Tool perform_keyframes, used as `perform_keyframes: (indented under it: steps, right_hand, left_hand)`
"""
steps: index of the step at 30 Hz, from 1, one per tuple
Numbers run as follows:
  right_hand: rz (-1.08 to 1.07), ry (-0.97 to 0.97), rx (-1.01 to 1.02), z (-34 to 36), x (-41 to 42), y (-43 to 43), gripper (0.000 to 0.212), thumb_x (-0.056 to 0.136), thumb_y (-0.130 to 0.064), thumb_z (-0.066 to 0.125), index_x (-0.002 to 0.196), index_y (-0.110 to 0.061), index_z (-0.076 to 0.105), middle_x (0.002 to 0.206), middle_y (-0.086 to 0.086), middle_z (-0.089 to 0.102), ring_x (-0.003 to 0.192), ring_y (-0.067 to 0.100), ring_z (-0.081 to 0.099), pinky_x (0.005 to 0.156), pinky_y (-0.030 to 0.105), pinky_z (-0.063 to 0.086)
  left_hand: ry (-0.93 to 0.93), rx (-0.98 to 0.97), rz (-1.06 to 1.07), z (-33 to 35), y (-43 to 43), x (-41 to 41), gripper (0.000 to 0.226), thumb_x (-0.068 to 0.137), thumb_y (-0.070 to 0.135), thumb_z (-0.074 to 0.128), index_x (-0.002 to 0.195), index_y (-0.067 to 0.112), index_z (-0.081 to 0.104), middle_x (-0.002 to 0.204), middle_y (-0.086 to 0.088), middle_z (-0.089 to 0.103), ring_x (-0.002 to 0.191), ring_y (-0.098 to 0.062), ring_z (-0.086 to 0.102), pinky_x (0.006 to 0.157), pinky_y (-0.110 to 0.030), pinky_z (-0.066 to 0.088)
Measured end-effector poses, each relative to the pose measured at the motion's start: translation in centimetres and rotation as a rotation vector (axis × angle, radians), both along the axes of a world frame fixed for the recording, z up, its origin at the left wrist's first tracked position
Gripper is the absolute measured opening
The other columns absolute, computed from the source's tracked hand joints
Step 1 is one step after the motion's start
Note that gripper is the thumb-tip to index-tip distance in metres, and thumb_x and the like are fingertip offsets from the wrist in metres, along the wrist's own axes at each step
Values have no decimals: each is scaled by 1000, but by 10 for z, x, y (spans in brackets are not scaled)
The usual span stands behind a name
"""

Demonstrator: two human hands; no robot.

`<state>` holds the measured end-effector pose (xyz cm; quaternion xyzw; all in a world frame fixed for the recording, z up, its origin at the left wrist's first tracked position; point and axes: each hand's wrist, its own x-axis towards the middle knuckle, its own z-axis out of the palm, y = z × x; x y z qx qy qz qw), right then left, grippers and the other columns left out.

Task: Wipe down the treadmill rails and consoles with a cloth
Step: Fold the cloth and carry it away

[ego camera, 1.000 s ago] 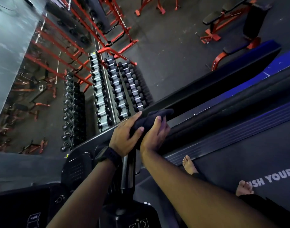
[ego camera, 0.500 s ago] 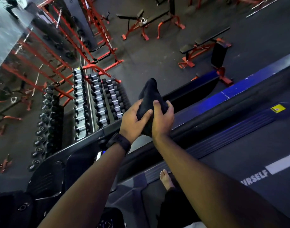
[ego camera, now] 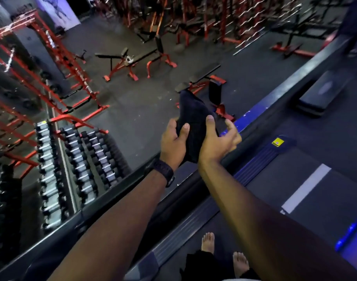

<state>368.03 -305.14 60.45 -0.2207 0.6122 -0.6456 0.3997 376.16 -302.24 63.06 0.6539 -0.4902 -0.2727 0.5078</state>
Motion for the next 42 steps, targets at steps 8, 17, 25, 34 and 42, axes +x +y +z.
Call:
perform_keyframes:
  steps: [8,17,25,34,42]
  right_hand:
    - [-220,505,164,35,-78,-54,45,84,-58,70,114,-25,63,130,-2,46,115,28,40,88,43,41]
    - [-93,664,393,45,-147,-83,73,94,-74,29,111,-16,69,119,6,66,120,32,49,95,49,45]
    - [-293,228,116,48,-243,-103,46,82,-69,66,87,-23,66,88,-6,70,93,18,65,86,37,53]
    - [-488,205,-67,36,-403,-167,26,89,-45,73,97,-21,69,91,-7,74,85,10,70,80,36,57]
    - [-504,283,-74,54,-575,-244,27,89,-50,69,101,-25,68,94,-9,73,90,10,70,87,46,58]
  left_hand:
    - [-157,16,-147,12,-97,-67,23,100,32,51,118,20,58,101,3,70,96,-23,66,87,-43,53]
    - [-217,-35,-327,17,-163,-146,33,104,27,47,129,7,53,123,-16,64,113,-35,58,74,-27,31]
    - [28,-31,-636,21,-199,-260,12,100,28,53,105,18,57,92,5,66,92,-22,65,75,-31,48]
    - [115,-25,-860,22,-264,-410,25,96,40,61,96,15,64,90,3,71,81,-6,64,76,-30,53]
    - [47,-75,-847,36,-347,-575,27,98,41,57,97,14,59,88,0,64,81,-17,59,68,-32,47]
